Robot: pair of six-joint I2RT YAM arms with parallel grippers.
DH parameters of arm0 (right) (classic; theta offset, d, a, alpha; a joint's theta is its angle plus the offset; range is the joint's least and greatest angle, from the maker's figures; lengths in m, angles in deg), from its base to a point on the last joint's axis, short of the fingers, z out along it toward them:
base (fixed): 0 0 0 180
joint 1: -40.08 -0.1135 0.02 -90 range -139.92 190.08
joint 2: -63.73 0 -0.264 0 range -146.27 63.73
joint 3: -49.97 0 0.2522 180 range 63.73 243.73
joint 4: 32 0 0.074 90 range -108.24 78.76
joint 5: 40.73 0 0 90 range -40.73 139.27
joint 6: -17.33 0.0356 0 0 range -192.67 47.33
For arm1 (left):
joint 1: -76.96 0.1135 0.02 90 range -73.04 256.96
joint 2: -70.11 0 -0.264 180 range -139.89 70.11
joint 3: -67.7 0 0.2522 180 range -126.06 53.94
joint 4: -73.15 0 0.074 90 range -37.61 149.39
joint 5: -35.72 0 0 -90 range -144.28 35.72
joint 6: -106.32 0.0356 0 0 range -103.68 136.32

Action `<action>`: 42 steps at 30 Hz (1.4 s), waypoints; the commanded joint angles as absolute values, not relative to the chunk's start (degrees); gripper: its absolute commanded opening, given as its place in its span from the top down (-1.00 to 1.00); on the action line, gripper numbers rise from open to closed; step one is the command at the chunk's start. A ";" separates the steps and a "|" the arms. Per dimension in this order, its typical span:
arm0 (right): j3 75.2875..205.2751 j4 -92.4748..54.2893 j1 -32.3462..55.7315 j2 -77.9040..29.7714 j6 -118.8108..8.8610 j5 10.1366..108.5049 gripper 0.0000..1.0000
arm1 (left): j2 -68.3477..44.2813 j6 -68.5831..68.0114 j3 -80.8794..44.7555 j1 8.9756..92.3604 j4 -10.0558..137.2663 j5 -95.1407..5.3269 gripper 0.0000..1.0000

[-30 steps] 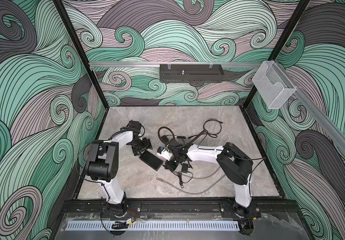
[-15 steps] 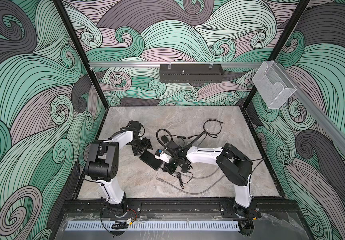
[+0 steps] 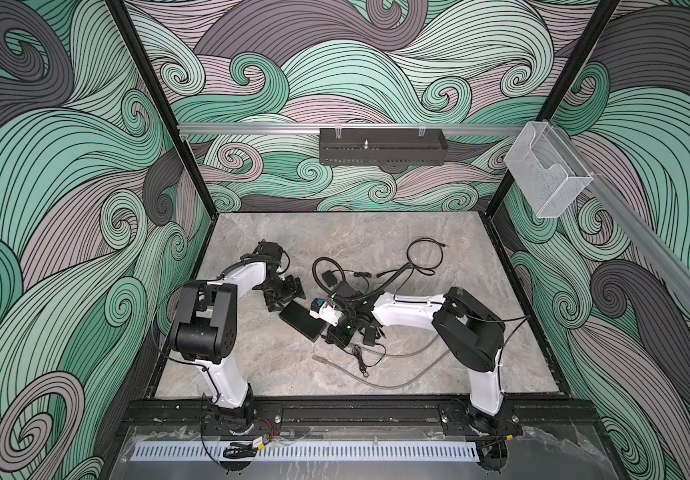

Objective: Insert the plug into the switch port

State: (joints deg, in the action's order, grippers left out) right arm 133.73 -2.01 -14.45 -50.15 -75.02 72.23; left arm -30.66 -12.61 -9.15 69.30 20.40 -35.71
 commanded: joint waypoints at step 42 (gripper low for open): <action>135.05 -5.31 -15.10 -48.95 -72.22 66.93 1.00 | -29.93 -14.60 -5.26 64.24 20.98 -32.36 -0.60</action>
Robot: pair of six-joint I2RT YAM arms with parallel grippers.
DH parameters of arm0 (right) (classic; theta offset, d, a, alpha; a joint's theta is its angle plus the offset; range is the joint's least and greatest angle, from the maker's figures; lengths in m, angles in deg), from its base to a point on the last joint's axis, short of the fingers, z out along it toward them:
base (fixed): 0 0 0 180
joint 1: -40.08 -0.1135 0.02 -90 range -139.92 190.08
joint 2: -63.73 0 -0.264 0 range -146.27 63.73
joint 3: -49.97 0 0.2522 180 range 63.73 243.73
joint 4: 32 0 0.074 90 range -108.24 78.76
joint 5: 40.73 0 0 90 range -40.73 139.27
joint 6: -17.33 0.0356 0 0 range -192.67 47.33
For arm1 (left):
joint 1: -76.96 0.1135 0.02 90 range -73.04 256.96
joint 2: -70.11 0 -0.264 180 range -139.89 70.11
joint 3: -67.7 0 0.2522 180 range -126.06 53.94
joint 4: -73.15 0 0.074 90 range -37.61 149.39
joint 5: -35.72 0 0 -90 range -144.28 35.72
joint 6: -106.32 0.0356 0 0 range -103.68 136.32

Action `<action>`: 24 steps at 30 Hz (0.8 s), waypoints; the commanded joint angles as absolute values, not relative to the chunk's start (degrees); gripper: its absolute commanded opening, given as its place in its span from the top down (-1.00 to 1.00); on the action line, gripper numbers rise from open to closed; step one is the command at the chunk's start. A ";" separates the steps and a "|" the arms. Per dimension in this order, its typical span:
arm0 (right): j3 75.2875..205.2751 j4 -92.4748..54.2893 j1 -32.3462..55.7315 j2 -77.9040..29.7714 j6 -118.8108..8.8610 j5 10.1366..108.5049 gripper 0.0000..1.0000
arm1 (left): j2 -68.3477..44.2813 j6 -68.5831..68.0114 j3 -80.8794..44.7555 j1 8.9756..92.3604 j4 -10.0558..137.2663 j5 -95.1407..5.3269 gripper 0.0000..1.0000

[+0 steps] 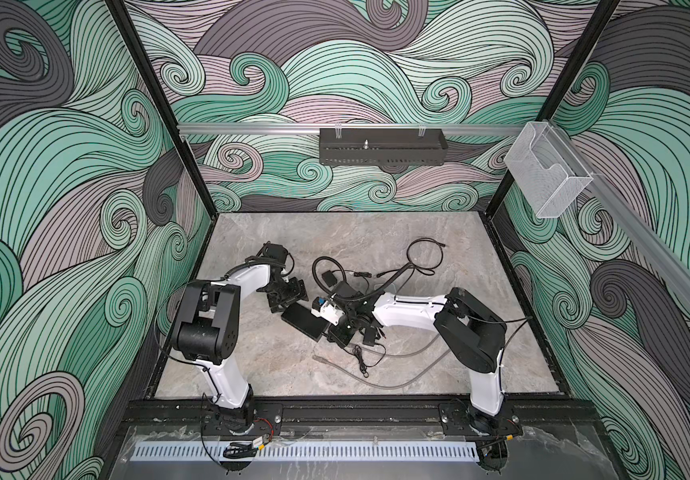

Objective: Insert the plug into the switch port

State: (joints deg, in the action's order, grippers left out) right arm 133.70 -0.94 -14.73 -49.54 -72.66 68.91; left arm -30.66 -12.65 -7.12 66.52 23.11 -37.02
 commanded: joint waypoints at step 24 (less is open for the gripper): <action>144.79 0.56 -14.77 -51.94 -76.37 65.85 1.00 | -28.38 -14.76 -2.51 60.84 20.96 -31.43 -0.58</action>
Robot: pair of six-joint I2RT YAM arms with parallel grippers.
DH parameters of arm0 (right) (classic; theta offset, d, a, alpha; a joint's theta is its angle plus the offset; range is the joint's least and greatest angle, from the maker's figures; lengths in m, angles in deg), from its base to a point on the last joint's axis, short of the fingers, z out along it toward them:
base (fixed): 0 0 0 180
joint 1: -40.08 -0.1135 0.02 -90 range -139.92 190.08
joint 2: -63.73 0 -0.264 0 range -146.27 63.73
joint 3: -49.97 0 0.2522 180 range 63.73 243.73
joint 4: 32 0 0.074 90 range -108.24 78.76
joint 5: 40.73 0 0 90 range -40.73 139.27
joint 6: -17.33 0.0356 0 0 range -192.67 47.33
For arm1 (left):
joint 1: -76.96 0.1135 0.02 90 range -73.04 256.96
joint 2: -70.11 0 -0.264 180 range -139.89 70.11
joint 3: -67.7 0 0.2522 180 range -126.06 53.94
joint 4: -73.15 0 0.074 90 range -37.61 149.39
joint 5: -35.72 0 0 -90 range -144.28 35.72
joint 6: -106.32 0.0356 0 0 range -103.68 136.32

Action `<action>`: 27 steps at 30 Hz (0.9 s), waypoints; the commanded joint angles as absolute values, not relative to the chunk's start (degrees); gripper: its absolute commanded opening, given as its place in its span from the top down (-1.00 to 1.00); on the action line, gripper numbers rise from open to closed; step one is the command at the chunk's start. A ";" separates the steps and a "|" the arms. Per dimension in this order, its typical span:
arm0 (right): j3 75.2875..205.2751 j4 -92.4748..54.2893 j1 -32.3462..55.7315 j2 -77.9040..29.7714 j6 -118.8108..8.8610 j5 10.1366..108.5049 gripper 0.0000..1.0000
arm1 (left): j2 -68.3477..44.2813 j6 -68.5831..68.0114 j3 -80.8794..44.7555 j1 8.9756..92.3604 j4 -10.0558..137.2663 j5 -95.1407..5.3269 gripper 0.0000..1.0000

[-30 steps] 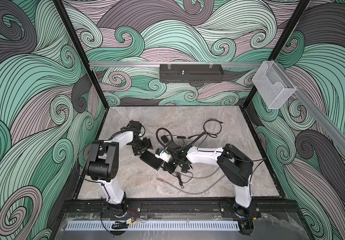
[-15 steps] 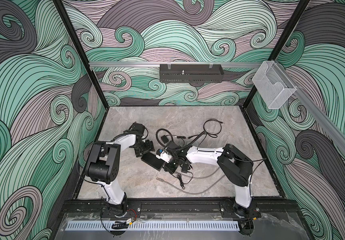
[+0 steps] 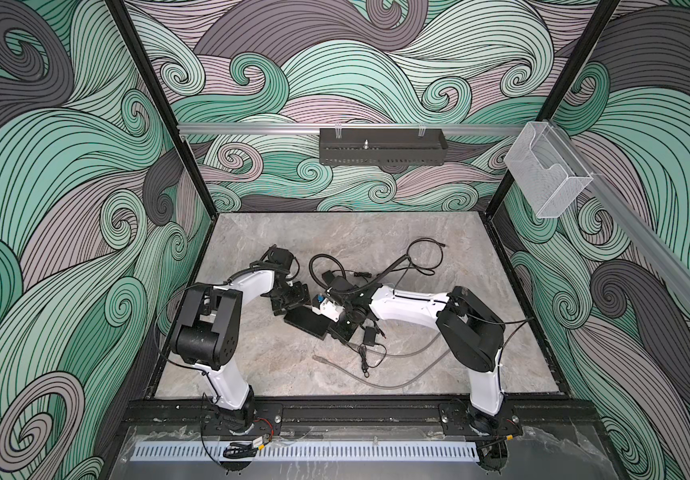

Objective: Insert the plug into the switch port

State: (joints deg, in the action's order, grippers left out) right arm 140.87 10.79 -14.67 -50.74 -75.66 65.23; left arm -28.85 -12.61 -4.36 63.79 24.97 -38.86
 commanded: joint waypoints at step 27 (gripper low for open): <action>153.36 -2.22 -14.68 -55.91 -78.03 65.37 1.00 | -28.13 -17.42 0.39 57.83 24.92 -28.05 -0.58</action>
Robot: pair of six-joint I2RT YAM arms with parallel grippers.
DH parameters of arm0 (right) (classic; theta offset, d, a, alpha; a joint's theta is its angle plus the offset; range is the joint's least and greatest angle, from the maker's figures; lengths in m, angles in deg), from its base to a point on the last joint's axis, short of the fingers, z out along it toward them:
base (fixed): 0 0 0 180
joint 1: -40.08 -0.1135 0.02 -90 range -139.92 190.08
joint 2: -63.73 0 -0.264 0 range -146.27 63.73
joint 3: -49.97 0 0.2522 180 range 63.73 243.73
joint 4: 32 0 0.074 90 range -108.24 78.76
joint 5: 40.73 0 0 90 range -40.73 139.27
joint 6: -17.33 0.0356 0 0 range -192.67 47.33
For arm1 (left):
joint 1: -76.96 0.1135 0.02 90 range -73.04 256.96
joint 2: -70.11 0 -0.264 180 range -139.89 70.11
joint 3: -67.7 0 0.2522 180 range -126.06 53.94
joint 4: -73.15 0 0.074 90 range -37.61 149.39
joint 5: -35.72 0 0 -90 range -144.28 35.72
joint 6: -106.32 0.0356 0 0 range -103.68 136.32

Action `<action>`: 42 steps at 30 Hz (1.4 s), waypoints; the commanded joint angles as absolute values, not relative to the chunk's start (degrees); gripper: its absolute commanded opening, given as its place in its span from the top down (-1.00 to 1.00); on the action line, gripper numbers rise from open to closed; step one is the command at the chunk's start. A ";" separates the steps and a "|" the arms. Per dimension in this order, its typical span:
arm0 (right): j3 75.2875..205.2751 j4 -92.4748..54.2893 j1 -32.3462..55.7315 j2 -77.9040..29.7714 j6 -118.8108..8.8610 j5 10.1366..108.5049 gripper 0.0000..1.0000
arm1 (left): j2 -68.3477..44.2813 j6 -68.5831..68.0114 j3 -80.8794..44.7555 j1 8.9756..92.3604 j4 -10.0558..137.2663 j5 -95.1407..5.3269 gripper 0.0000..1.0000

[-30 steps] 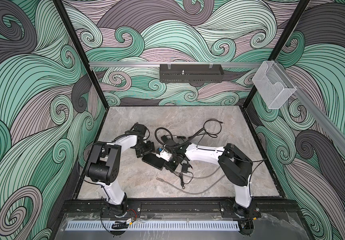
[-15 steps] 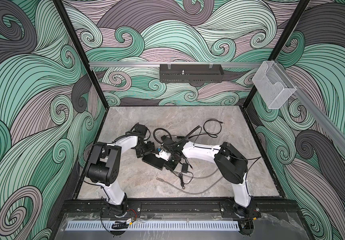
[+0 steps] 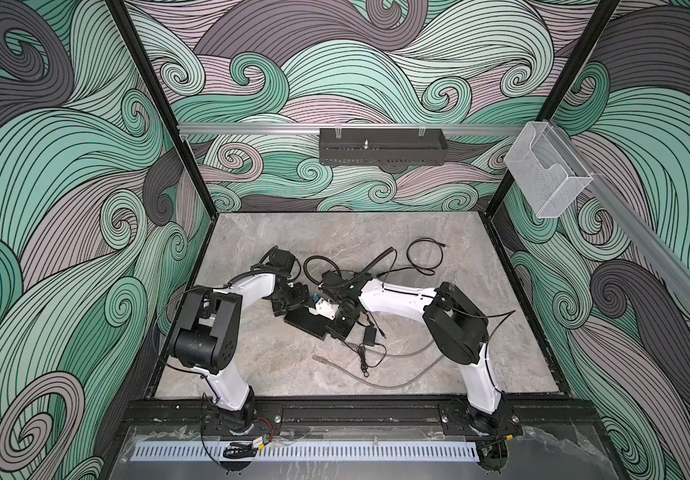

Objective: Insert the plug into the switch port

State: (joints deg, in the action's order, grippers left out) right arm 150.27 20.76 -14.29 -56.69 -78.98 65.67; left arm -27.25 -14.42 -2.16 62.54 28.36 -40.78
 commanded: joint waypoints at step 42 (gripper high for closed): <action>144.17 -8.22 -14.37 -51.23 -77.42 60.85 1.00 | -28.63 -20.72 2.10 62.46 27.83 -13.95 -0.59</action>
